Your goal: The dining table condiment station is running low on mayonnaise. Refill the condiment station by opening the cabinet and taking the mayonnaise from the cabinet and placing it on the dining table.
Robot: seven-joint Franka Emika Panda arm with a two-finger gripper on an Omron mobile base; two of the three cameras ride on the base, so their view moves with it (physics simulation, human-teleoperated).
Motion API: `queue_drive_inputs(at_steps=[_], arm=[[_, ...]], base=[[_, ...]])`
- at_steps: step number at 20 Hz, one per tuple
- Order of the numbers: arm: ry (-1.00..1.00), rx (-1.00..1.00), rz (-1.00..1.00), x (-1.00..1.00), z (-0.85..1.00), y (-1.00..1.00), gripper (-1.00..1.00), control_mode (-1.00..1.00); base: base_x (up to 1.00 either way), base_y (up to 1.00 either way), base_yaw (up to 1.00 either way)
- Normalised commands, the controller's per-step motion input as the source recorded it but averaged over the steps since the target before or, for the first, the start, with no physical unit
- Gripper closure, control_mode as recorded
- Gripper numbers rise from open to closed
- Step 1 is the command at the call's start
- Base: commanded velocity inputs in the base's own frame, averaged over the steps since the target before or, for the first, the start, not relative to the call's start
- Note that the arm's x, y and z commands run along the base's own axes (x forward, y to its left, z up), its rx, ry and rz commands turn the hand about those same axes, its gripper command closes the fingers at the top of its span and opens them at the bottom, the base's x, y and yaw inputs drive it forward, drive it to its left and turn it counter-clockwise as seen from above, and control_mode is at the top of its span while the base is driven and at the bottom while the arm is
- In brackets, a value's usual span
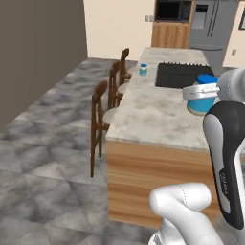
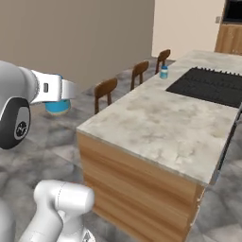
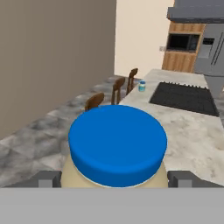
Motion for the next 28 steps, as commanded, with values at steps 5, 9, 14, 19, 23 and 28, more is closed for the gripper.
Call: queue_drive_inputs(at_steps=[5, 9, 14, 19, 23, 28], arm=[[0.0, 0.0, 0.0, 0.0, 0.0, 0.0, 1.0, 1.0], [0.0, 0.0, 0.0, 0.0, 0.0, 0.0, 1.0, 1.0], [0.0, 0.0, 0.0, 0.0, 0.0, 0.0, 1.0, 1.0], [0.0, 0.0, 0.0, 0.0, 0.0, 0.0, 1.0, 1.0], [0.0, 0.0, 0.0, 0.0, 0.0, 0.0, 1.0, 1.0], [0.0, 0.0, 0.0, 0.0, 0.0, 0.0, 1.0, 1.0]], base=[[0.65, 1.0, 0.0], [0.33, 1.0, -0.16], [0.46, 0.92, -0.41], [0.56, 0.84, -0.49], [0.6, 0.9, -0.5], [0.69, 0.9, -0.49]])
